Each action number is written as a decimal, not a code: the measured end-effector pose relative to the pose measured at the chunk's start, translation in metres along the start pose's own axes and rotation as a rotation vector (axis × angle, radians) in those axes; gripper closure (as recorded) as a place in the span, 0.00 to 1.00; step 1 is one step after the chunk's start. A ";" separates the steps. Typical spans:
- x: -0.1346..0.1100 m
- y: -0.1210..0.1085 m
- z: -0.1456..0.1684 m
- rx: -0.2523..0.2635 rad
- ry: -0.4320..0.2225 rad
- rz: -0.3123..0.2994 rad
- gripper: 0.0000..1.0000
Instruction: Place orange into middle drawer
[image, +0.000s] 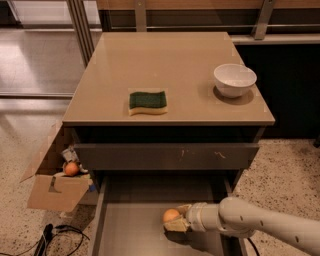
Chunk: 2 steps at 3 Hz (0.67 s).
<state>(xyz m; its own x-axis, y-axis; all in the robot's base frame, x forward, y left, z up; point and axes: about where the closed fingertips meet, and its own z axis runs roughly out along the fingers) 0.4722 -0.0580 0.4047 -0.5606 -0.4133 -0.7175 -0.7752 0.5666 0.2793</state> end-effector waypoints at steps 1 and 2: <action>0.000 0.000 0.000 0.001 -0.001 0.001 0.83; 0.000 0.000 0.000 0.001 -0.001 0.001 0.52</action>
Offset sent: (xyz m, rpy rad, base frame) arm 0.0001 -0.0001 -0.0006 -0.0001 -0.0003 -0.0016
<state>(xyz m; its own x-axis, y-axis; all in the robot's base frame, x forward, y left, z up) 0.4722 -0.0580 0.4041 -0.5610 -0.4125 -0.7177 -0.7744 0.5678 0.2791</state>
